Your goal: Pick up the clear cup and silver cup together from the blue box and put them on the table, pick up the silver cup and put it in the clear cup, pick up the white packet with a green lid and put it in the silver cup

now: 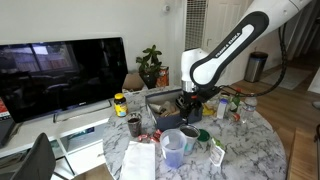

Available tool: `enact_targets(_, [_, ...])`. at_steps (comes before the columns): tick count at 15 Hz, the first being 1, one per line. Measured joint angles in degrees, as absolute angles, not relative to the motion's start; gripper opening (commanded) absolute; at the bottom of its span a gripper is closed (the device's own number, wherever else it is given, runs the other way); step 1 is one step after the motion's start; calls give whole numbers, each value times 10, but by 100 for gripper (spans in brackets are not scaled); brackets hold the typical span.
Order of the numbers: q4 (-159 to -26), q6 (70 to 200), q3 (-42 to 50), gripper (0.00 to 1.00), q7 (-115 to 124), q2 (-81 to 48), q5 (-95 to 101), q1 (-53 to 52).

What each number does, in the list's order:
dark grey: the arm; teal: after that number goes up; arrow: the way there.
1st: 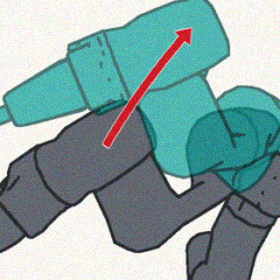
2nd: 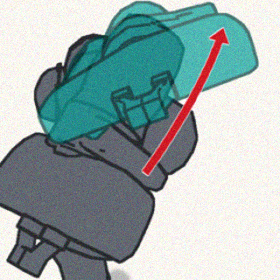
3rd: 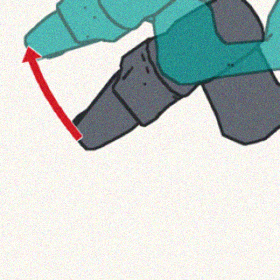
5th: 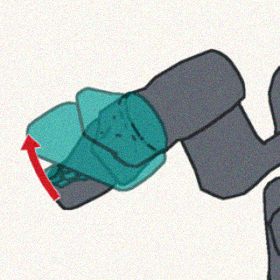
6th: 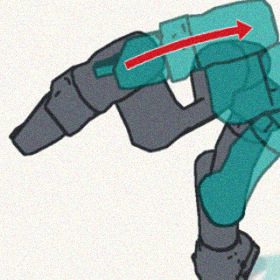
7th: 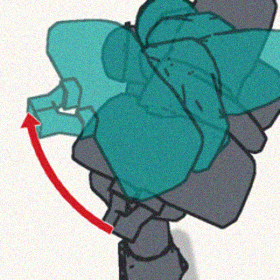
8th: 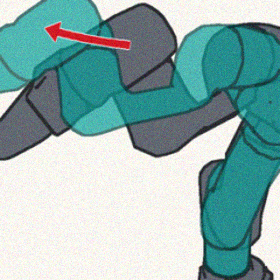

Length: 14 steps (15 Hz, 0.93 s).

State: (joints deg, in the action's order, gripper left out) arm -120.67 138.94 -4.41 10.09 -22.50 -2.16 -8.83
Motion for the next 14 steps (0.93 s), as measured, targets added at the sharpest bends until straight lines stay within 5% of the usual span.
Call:
enact_targets(5, [-1221,1400,-73,95,-10,-240,-82,-56])
enact_targets(6, [-1221,1400,-77,72,-22,-243,-88,-52])
enact_targets(8, [-1221,1400,-81,69,-37,-251,-97,-49])
enact_targets(14, [-1221,1400,-84,23,-42,-274,-103,-46])
